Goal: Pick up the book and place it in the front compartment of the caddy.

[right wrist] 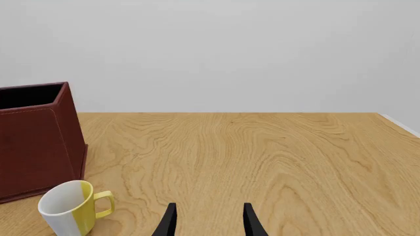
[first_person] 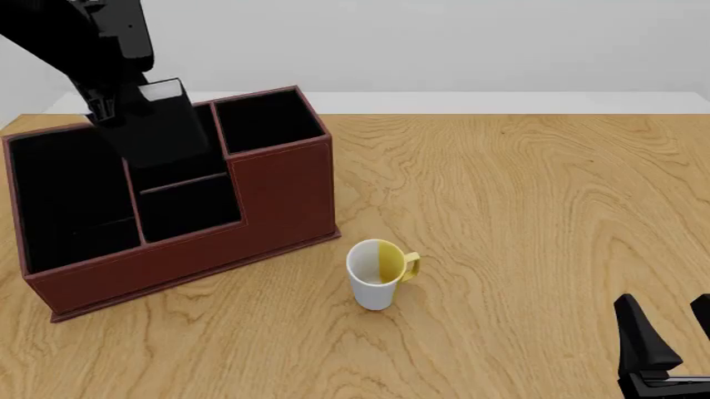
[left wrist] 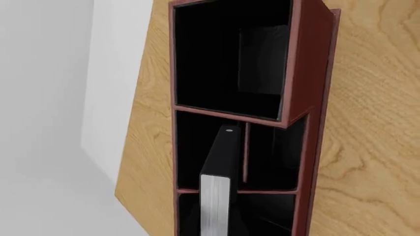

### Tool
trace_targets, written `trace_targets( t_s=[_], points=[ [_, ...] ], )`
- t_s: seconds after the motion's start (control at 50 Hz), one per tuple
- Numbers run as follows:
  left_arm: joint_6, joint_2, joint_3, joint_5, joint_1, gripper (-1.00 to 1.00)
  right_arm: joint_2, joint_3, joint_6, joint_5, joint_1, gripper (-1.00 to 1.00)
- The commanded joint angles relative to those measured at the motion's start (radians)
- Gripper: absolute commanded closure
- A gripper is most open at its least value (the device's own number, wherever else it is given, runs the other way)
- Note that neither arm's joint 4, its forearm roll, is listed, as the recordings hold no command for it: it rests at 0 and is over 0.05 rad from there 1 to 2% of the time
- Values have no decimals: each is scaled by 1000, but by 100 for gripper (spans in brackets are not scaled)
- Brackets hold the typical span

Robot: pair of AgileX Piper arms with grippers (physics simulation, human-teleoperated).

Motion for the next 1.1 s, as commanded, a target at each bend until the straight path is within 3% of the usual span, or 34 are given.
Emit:
trace_targets(
  t_s=[0.02,0.36,0.62,1.1],
  points=[
    [63,31,-23,13,-13,100,0,0,0,0,0,-100],
    [102,62,-52,13,25,100,0,0,0,0,0,-100],
    [70,65,-35,13,-13,100,0,0,0,0,0,-100],
    [62,99,-52,13,-9,100,0,0,0,0,0,-100]
  ],
)
